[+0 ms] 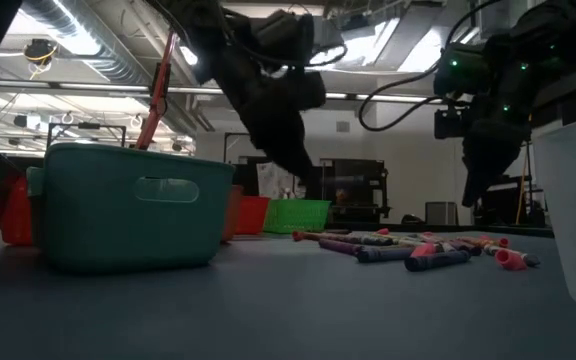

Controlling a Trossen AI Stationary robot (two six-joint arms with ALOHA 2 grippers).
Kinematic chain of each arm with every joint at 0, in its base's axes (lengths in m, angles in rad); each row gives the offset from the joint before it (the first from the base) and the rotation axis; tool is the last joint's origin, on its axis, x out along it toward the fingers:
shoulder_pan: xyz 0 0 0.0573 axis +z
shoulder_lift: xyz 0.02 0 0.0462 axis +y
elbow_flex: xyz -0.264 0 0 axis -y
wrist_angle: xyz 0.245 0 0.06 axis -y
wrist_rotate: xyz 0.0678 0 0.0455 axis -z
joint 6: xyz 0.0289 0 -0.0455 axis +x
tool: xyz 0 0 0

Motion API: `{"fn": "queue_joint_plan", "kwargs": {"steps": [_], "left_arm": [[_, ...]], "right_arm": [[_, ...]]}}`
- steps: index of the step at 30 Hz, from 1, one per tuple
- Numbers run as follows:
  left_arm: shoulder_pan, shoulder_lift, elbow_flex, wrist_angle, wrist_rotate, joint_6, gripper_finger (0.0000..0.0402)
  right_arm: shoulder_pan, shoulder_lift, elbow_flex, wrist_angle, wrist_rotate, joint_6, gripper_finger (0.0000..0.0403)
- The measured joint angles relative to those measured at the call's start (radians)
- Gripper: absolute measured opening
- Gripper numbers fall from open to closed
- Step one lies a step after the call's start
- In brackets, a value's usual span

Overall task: Sort crayons
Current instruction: Put the blue crayon into the right red basket

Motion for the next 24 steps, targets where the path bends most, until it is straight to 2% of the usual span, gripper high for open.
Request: {"fn": "queue_joint_plan", "kwargs": {"steps": [4,14,20,24], "left_arm": [[0.038,-0.051,0.000,-0.015,-0.023,0.000,0.0007],[0.182,-0.182,0.000,-0.212,-0.238,-0.001,0.0007],[0.261,-0.200,0.001,-0.367,-0.353,-0.062,0.0007],[0.298,-0.201,-0.009,-0.446,-0.383,-0.127,0.0007]], "right_arm": [[0.000,0.000,0.000,0.001,0.000,0.000,0.0124],[0.000,0.000,0.000,0.001,0.000,-0.001,0.0124],[0.000,0.000,0.000,0.001,0.000,-0.001,0.0124],[0.000,0.000,0.000,0.001,-0.001,0.000,0.0124]]}}
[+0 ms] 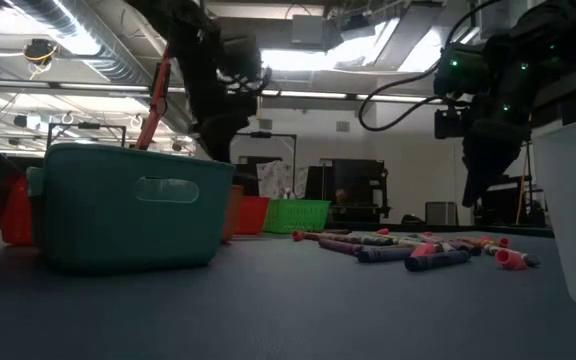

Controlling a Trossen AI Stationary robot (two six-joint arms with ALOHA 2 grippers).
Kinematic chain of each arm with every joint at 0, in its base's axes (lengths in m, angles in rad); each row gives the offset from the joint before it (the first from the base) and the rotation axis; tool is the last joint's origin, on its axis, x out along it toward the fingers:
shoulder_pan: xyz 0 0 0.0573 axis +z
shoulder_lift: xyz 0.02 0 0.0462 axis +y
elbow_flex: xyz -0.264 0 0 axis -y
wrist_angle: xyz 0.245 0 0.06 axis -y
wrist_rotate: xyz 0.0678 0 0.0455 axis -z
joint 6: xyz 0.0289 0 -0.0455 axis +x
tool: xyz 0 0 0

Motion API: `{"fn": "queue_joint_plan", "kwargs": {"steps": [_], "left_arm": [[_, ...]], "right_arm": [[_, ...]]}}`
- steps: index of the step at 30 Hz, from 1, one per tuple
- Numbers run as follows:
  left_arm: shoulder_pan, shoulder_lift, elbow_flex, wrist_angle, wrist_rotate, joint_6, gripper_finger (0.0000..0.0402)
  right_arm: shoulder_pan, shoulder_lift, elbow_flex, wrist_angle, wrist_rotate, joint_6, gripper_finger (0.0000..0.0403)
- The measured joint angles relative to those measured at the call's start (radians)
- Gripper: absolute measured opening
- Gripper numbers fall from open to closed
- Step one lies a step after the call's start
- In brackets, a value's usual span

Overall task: Sort crayons
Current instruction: Put the blue crayon into the right red basket

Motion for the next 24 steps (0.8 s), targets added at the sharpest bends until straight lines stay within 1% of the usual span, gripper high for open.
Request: {"fn": "queue_joint_plan", "kwargs": {"steps": [6,9,16,24], "left_arm": [[0.022,-0.001,-0.007,-0.095,0.000,-0.022,0.0007],[0.022,-0.001,-0.007,-0.095,0.000,-0.055,0.0007],[0.021,-0.001,-0.007,-0.094,0.000,-0.056,0.0009],[0.021,-0.001,-0.007,-0.094,0.000,-0.056,0.0051]], "right_arm": [[0.000,0.000,0.000,0.000,0.000,0.000,0.0124],[0.000,0.000,0.000,0.000,0.000,0.000,0.0124],[0.000,0.000,0.000,0.000,0.000,0.000,0.0124],[0.000,0.000,0.000,0.000,0.000,0.000,0.0124]]}}
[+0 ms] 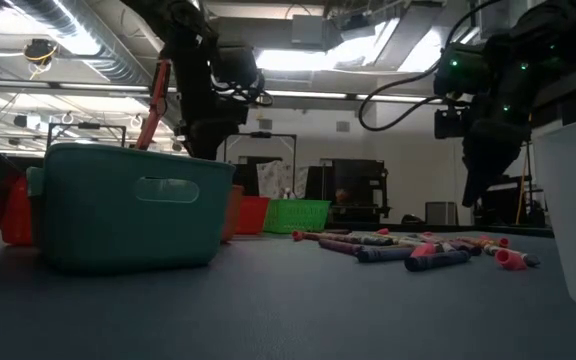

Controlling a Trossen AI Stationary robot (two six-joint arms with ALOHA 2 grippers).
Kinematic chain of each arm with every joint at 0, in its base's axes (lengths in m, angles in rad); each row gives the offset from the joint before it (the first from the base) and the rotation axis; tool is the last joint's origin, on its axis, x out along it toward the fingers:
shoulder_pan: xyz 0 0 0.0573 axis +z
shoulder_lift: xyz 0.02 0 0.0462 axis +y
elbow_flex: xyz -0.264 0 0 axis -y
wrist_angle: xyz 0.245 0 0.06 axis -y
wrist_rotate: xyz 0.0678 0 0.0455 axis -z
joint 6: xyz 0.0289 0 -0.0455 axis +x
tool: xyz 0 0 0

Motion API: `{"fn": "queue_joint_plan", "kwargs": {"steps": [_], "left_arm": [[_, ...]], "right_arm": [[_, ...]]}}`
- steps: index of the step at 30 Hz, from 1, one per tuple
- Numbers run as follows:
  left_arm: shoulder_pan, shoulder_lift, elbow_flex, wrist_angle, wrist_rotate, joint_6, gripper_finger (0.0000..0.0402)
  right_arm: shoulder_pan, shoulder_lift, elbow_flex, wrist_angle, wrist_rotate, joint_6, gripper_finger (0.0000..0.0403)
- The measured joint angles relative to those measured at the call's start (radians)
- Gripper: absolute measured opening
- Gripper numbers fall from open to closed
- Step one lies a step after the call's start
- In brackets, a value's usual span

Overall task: Sort crayons
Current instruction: Put the blue crayon into the right red basket, then put the brown crayon into the orange bin

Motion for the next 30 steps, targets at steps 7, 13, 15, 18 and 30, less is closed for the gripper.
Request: {"fn": "queue_joint_plan", "kwargs": {"steps": [7,13,15,18,30], "left_arm": [[0.000,0.000,0.000,0.001,0.000,-0.006,0.0069],[-0.010,0.000,0.000,0.020,0.001,-0.030,0.0069],[-0.018,0.000,0.000,0.034,0.004,-0.030,0.0069],[-0.034,0.000,0.000,0.066,0.017,-0.030,0.0069],[-0.118,0.000,0.000,0.206,0.042,-0.030,0.0070]], "right_arm": [[0.000,0.000,0.000,0.000,0.000,0.000,0.0124],[0.000,0.000,0.000,0.000,0.000,0.000,0.0124],[0.000,0.000,0.000,0.000,0.000,0.000,0.0124],[0.000,0.000,0.000,0.002,0.000,0.000,0.0124],[0.000,0.000,0.000,0.002,0.000,0.000,0.0124]]}}
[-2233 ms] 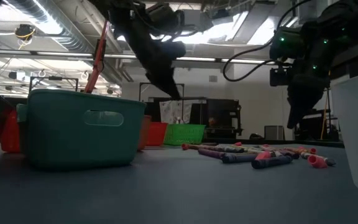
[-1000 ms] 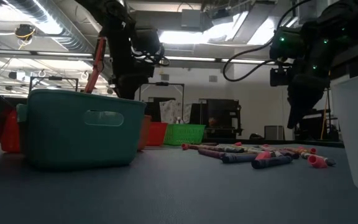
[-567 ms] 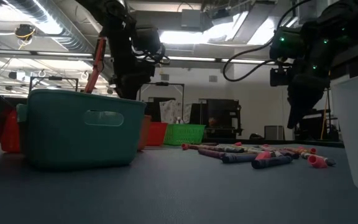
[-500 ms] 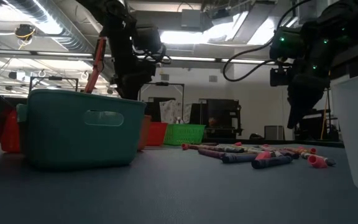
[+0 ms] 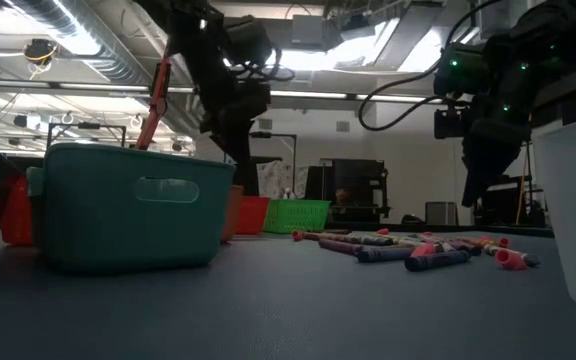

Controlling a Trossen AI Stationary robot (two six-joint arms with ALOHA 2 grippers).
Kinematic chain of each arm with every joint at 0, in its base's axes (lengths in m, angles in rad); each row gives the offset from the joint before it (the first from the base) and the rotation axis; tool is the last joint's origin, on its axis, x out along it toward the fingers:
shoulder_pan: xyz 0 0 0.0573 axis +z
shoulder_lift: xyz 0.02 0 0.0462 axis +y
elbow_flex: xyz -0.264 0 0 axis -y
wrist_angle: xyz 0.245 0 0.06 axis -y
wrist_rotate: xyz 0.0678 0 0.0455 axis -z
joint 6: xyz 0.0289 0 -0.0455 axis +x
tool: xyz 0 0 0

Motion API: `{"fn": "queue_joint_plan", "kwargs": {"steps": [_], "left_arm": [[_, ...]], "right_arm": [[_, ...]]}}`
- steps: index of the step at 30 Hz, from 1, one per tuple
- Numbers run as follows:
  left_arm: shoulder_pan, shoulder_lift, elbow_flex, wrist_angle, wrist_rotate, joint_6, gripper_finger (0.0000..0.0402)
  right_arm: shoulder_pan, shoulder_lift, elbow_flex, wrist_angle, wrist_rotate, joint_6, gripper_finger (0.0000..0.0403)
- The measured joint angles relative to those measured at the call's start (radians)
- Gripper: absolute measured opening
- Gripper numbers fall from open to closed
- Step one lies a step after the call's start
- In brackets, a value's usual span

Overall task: Sort crayons
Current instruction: Put the brown crayon into the orange bin

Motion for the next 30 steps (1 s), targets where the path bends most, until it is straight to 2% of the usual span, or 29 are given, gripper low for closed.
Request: {"fn": "queue_joint_plan", "kwargs": {"steps": [5,12,21,30], "left_arm": [[-0.042,0.000,0.000,0.064,0.006,0.028,0.0070],[-0.090,0.000,0.000,0.188,0.102,0.065,0.0070],[-0.148,0.001,0.000,0.328,0.177,0.139,0.0070],[-0.192,0.006,0.000,0.438,0.177,0.166,0.0070]], "right_arm": [[0.000,0.000,0.000,0.000,0.000,0.000,0.0124],[0.000,0.000,0.000,0.011,0.000,0.000,0.0124],[0.000,0.000,0.000,0.057,0.000,0.000,0.0124],[0.000,0.000,0.000,0.057,0.000,0.000,0.0124]]}}
